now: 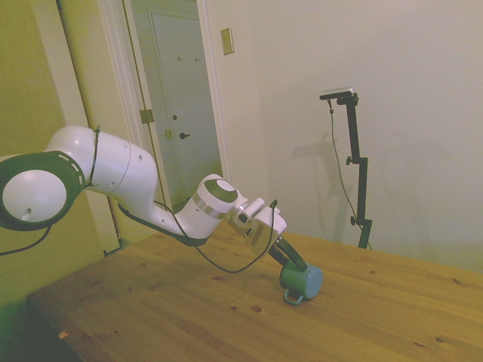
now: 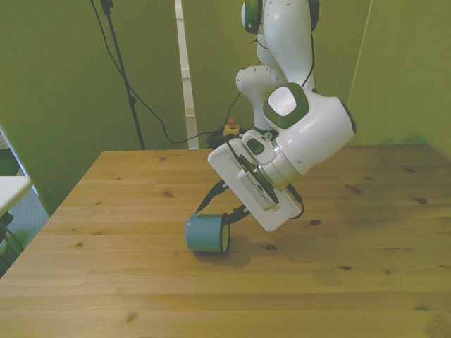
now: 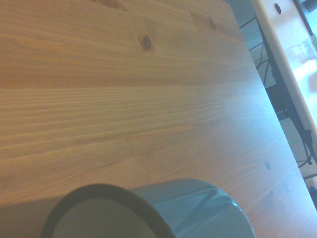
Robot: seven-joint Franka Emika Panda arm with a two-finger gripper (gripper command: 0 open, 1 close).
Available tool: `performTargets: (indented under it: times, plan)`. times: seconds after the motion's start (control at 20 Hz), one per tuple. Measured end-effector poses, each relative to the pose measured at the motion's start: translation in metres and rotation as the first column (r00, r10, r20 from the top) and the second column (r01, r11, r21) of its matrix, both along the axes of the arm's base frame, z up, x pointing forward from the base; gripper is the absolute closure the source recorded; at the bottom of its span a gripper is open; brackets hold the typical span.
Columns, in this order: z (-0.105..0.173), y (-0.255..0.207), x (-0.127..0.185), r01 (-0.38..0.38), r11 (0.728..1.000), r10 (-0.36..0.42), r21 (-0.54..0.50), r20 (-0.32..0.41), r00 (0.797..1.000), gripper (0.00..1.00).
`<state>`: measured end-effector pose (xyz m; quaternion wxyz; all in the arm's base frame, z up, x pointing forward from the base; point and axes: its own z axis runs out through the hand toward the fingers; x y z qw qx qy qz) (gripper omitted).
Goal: Flip the mug upright
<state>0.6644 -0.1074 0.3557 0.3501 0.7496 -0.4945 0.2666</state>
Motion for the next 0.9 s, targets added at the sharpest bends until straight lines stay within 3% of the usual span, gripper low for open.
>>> performTargets:
  times: [0.6, 0.9]
  plan:
    - [0.007, -0.002, 0.001, 0.016, 1.000, -0.016, -0.004, 0.006, 1.000, 1.00]
    - [0.060, -0.002, -0.005, 0.026, 0.998, -0.030, 0.052, 0.094, 0.995, 1.00]
